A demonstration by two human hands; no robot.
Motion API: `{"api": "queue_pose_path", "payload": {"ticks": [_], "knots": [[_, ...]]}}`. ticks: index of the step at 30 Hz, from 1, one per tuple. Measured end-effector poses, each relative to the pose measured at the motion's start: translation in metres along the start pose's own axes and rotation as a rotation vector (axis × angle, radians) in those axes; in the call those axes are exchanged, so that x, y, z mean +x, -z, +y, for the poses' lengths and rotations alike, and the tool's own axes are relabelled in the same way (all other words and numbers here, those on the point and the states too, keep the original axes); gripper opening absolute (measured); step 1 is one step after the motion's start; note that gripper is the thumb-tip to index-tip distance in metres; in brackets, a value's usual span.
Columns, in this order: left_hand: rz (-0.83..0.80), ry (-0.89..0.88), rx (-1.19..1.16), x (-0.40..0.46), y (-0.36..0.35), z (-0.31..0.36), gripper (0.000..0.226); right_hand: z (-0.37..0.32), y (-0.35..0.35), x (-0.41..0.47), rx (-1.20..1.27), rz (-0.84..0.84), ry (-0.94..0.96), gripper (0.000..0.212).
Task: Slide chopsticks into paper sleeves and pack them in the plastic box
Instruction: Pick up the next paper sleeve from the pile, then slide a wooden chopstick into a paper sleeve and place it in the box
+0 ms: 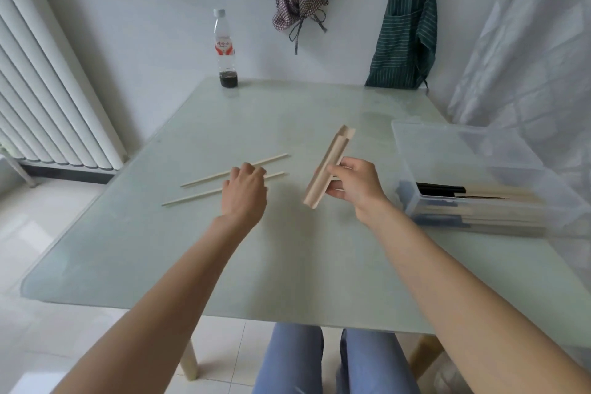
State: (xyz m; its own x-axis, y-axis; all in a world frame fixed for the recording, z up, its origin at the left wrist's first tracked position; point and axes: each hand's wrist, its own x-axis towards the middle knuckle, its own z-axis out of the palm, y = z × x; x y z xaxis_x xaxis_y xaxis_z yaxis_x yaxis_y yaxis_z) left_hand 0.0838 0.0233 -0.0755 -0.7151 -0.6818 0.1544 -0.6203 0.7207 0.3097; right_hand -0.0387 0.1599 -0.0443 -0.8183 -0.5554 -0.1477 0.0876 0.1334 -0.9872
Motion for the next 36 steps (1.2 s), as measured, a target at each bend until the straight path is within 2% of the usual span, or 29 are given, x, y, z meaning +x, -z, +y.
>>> {"api": "queue_pose_path", "payload": {"ticks": [4, 8, 11, 14, 16, 18, 21, 27, 36], "knots": [[-0.097, 0.077, 0.084, 0.013, -0.011, -0.008, 0.028, 0.004, -0.007, 0.003, -0.013, -0.056, -0.013, 0.013], [-0.035, 0.127, 0.061, 0.019, -0.019, -0.009, 0.023, 0.005, -0.010, 0.008, -0.079, -0.087, -0.030, 0.020], [-0.034, 0.098, 0.065, 0.018, -0.023, -0.008, 0.027, 0.010, -0.012, 0.012, -0.203, -0.061, 0.015, 0.015], [0.002, 0.024, -0.091, 0.012, -0.014, -0.002, 0.030, 0.012, -0.010, 0.012, -0.314, -0.056, 0.053, 0.013], [0.099, -0.029, -0.252, 0.006, -0.005, 0.001, 0.018, 0.011, -0.008, 0.010, -0.359, -0.064, 0.079, 0.019], [0.215, -0.104, -0.348, 0.000, 0.005, 0.006, 0.018, 0.009, -0.003, 0.007, -0.423, -0.061, 0.104, 0.014], [0.308, -0.154, -0.317, -0.008, 0.014, 0.011, 0.019, 0.007, 0.006, 0.001, -0.545, -0.071, 0.167, 0.015], [0.296, -0.222, -0.184, -0.007, 0.014, 0.012, 0.013, 0.003, 0.023, -0.007, -0.713, -0.146, 0.293, 0.022], [0.280, -0.282, -0.148, -0.016, 0.020, 0.015, 0.013, -0.001, 0.032, -0.011, -0.719, -0.216, 0.329, 0.023]]}}
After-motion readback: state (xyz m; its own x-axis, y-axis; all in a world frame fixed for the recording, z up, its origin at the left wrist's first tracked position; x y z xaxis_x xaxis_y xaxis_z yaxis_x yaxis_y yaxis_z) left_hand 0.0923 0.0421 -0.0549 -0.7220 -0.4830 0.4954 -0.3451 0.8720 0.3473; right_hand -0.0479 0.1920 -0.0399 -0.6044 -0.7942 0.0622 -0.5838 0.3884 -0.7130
